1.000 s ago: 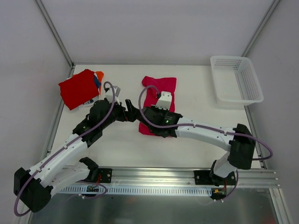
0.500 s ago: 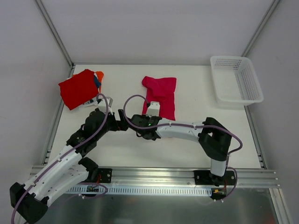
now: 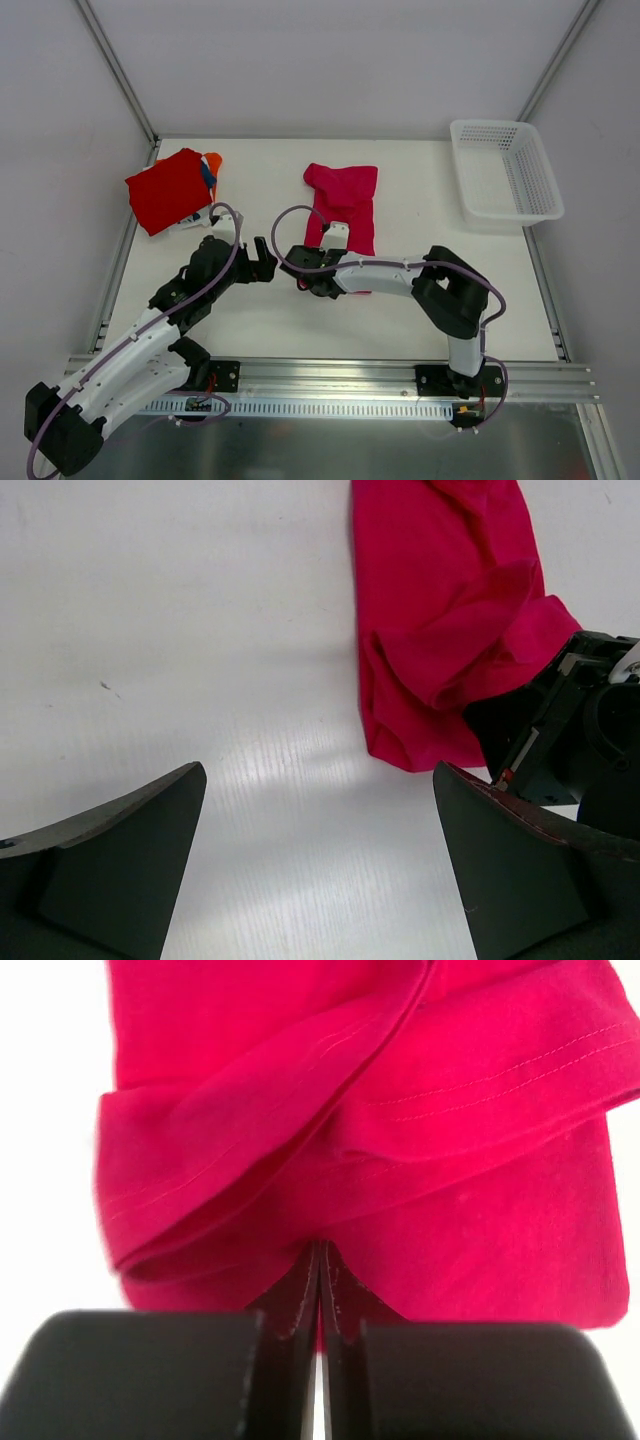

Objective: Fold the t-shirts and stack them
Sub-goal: Fold the folded rectangular tshirt in 1/3 of the way

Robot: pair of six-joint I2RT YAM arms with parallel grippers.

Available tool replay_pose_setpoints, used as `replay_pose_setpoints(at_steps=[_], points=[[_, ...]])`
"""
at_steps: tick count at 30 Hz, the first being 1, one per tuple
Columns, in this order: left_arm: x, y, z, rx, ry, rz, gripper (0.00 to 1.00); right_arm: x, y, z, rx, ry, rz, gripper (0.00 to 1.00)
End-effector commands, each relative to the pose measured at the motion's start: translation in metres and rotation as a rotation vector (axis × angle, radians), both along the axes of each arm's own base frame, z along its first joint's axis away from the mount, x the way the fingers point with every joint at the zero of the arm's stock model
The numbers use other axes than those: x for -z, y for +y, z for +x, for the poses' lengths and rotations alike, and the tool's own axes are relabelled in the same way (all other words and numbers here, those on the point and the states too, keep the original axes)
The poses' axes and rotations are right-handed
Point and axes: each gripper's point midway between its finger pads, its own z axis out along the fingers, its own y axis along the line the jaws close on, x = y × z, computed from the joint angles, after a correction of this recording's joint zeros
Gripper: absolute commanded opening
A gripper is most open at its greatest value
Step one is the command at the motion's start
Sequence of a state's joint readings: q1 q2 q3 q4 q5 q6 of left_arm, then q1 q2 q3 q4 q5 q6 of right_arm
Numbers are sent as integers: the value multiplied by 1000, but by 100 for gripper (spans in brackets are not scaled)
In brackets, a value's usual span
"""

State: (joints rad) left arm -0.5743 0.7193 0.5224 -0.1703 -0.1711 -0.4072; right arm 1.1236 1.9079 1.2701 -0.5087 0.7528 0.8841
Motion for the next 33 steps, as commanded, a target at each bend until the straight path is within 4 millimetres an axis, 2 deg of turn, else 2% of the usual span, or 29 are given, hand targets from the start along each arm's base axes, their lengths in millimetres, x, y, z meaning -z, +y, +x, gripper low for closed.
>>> replay_pose_setpoints(at_steps=[1, 11, 17, 21, 28, 30, 32, 33], points=[[4, 5, 7, -36, -16, 20, 99, 11, -1, 6, 25, 18, 26, 1], [7, 11, 10, -54, -63, 37, 99, 22, -1, 22, 19, 33, 29, 1], [14, 14, 13, -59, -81, 56, 99, 16, 2, 39, 5, 38, 26, 0], [14, 12, 14, -54, -77, 56, 99, 5, 6, 48, -1, 19, 36, 1], [14, 12, 15, -53, -83, 55, 99, -23, -2, 87, -3, -24, 28, 0], [14, 13, 15, -56, -84, 57, 99, -36, -5, 104, -6, -44, 24, 1], [14, 13, 15, -55, -86, 58, 99, -39, -11, 119, -15, -51, -11, 1], [13, 13, 15, -54, -88, 64, 99, -48, -16, 135, 6, -63, 1, 1]])
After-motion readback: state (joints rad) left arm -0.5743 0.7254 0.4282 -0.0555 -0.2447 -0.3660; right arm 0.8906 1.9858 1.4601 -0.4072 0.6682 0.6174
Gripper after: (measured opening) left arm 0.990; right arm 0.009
